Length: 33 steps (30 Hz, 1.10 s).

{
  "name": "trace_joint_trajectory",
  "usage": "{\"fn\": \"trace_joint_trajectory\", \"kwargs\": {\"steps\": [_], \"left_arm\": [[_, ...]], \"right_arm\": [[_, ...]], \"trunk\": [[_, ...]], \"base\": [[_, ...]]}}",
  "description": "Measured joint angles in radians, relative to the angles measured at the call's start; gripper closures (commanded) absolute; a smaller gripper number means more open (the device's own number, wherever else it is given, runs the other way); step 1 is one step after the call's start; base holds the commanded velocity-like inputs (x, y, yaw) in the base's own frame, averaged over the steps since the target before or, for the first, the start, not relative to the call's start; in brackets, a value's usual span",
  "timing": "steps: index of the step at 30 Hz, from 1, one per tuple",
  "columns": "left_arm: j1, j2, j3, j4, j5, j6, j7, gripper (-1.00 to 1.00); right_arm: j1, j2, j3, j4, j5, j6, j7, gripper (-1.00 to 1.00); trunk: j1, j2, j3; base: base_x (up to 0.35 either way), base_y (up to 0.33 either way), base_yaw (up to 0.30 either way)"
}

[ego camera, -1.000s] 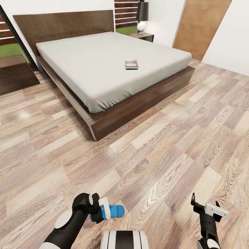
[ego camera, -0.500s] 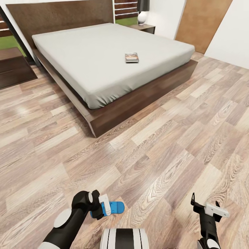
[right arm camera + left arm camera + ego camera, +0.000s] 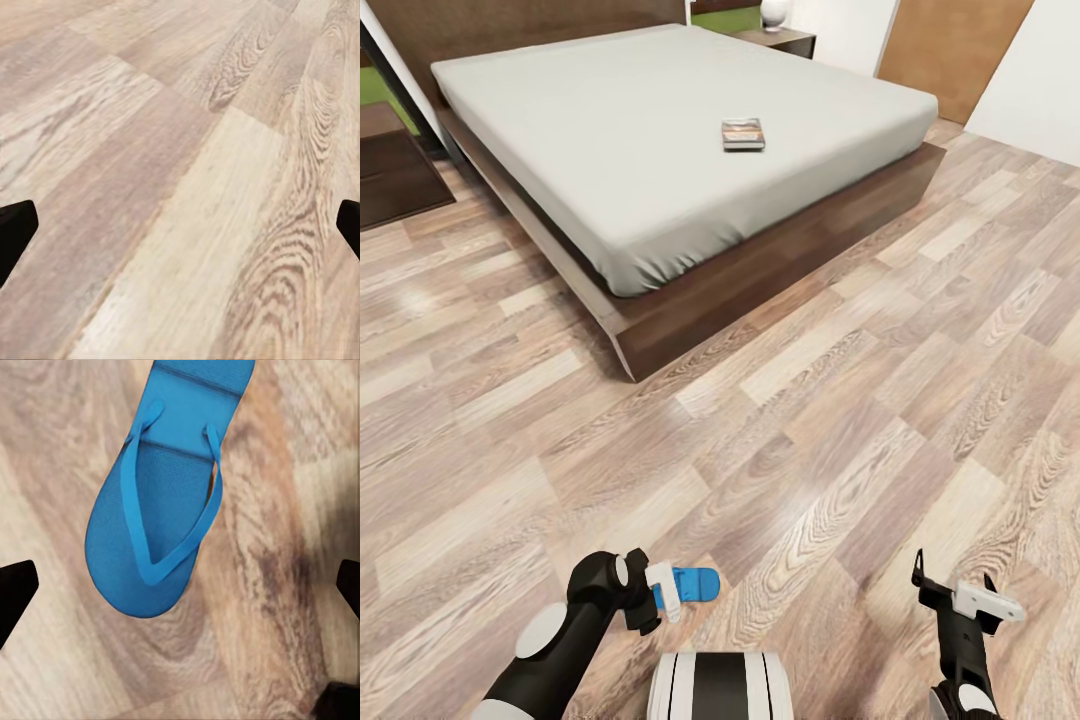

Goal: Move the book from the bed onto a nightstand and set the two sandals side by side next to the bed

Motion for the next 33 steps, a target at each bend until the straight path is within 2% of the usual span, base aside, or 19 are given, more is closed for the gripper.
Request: {"fn": "trace_joint_trajectory", "kwargs": {"steps": [2, 5, 9, 15, 29, 33], "left_arm": [[0.000, 0.000, 0.000, 0.000, 0.000, 0.000, 0.000, -1.00], [0.000, 0.000, 0.000, 0.001, 0.000, 0.000, 0.000, -1.00], [0.000, 0.000, 0.000, 0.001, 0.000, 0.000, 0.000, -1.00], [0.000, 0.000, 0.000, 0.000, 0.000, 0.000, -0.001, -1.00], [0.000, 0.000, 0.004, -0.032, 0.000, 0.000, -0.002, -1.00], [0.000, 0.000, 0.007, -0.065, 0.000, 0.001, -0.002, -1.00]], "right_arm": [[0.000, 0.001, -0.001, -0.046, 0.000, 0.000, 0.000, -1.00], [0.000, 0.001, -0.001, -0.234, 0.000, 0.009, -0.001, -1.00], [-0.002, -0.001, 0.001, -0.310, -0.001, 0.013, 0.001, -1.00], [-0.004, 0.001, 0.003, -0.323, 0.002, 0.013, 0.003, -1.00], [-0.005, 0.005, 0.005, -0.320, 0.000, 0.014, 0.007, -1.00], [-0.005, 0.006, 0.006, -0.314, 0.000, 0.014, 0.008, -1.00]], "trunk": [[0.001, 0.000, -0.008], [0.001, -0.001, -0.008], [0.001, -0.001, -0.008], [0.001, 0.000, -0.008], [0.007, -0.004, -0.062], [0.009, -0.005, -0.077]], "base": [[0.000, 0.000, 0.000], [0.000, 0.000, 0.000], [0.000, 0.000, 0.000], [0.000, 0.000, 0.000], [0.000, 0.000, 0.000], [0.000, 0.000, 0.000]]}}
